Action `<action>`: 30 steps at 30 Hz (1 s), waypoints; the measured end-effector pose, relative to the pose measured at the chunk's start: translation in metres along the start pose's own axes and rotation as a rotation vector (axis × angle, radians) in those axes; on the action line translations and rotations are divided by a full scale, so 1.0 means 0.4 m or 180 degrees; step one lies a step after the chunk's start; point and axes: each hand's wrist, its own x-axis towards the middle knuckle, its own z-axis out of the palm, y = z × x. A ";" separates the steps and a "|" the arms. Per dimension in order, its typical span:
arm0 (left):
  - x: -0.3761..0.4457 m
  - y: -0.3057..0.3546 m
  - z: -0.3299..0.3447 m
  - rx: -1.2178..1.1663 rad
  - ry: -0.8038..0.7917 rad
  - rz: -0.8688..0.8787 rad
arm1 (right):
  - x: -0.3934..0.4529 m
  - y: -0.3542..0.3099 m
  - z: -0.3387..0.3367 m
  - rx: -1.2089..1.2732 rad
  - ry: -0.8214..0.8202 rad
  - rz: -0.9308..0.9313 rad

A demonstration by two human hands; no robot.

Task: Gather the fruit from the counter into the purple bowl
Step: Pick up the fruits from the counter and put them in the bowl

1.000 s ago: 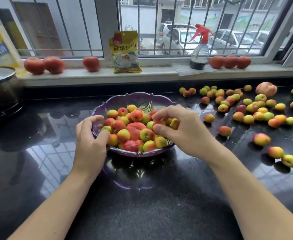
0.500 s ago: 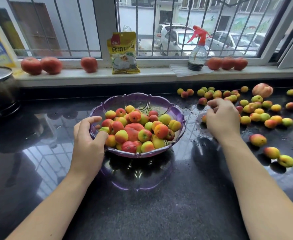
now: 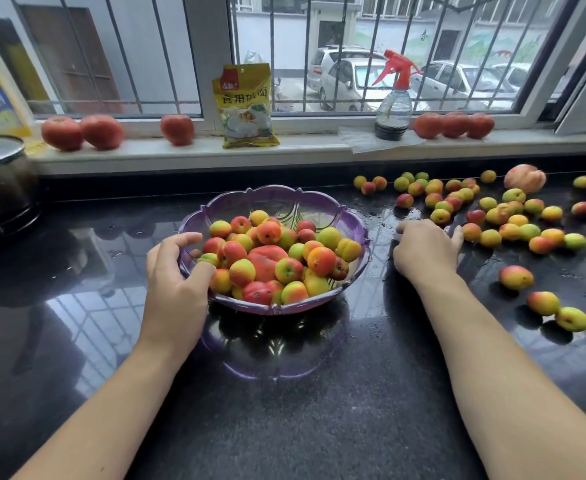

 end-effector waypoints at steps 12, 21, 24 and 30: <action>-0.003 -0.010 0.021 0.0352 0.0175 0.0250 | -0.186 -0.110 -0.218 0.3109 0.0011 -0.1778; -0.015 0.000 0.025 0.0603 0.0140 0.0689 | -0.259 -0.179 -0.171 0.2074 -0.0467 -0.2517; -0.012 0.002 0.021 0.0655 0.0121 0.0811 | -0.259 -0.180 -0.168 0.2427 -0.0158 -0.2469; -0.011 0.001 0.014 0.0626 0.0044 0.0921 | -0.204 -0.136 -0.175 0.2683 0.0673 -0.1458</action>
